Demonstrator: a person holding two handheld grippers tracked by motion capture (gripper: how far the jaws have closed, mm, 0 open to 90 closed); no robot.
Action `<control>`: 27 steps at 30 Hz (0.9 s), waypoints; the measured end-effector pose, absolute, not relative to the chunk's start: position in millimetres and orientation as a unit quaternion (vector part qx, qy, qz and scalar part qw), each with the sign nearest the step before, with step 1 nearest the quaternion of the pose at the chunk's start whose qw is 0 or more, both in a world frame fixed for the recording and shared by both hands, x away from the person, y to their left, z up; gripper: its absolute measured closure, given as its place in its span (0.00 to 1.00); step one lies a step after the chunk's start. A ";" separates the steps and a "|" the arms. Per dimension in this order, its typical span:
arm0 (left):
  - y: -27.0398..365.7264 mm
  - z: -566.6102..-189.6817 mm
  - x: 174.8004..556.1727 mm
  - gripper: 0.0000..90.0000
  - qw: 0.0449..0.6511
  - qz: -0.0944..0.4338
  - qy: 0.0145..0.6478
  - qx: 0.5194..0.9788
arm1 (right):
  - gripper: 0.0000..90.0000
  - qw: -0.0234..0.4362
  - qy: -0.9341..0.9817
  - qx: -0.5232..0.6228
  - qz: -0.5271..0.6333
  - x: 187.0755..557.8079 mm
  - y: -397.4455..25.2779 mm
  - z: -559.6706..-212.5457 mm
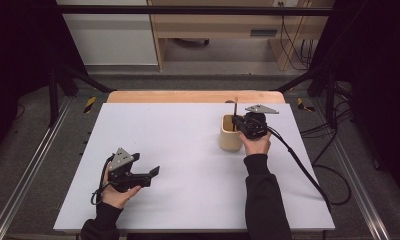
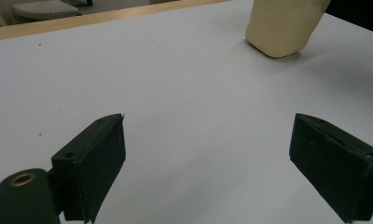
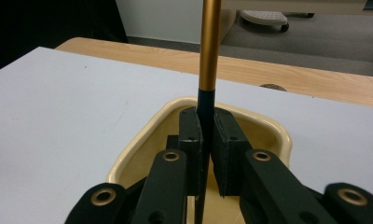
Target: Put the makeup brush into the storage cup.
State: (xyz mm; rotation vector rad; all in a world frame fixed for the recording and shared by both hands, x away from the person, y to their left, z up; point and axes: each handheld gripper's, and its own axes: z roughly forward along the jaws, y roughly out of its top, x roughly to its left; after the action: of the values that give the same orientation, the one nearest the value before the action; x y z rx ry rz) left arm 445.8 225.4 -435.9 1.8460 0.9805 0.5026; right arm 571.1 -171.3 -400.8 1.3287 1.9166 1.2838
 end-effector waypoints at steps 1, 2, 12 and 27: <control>225.5 -435.8 445.8 0.11 0.476 0.206 0.401 0.755 | 0.92 0.236 0.699 0.485 0.469 570.7 -170.3 -401.4; 225.4 -435.9 445.8 0.11 0.476 0.206 0.401 0.755 | 0.92 0.237 0.701 0.483 0.468 571.1 -170.0 -402.1; 225.3 -436.1 445.9 0.11 0.475 0.206 0.401 0.756 | 0.92 0.228 0.709 0.485 0.458 571.2 -168.5 -404.4; 226.2 -435.5 445.8 0.11 0.476 0.206 0.401 0.755 | 0.84 0.235 0.713 0.476 0.458 565.3 -171.2 -398.0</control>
State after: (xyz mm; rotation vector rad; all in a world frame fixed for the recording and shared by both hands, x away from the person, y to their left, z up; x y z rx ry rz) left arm 445.8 226.2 -435.5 1.8440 0.9807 0.5039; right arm 565.3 -171.2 -398.0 1.3066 1.9551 1.2567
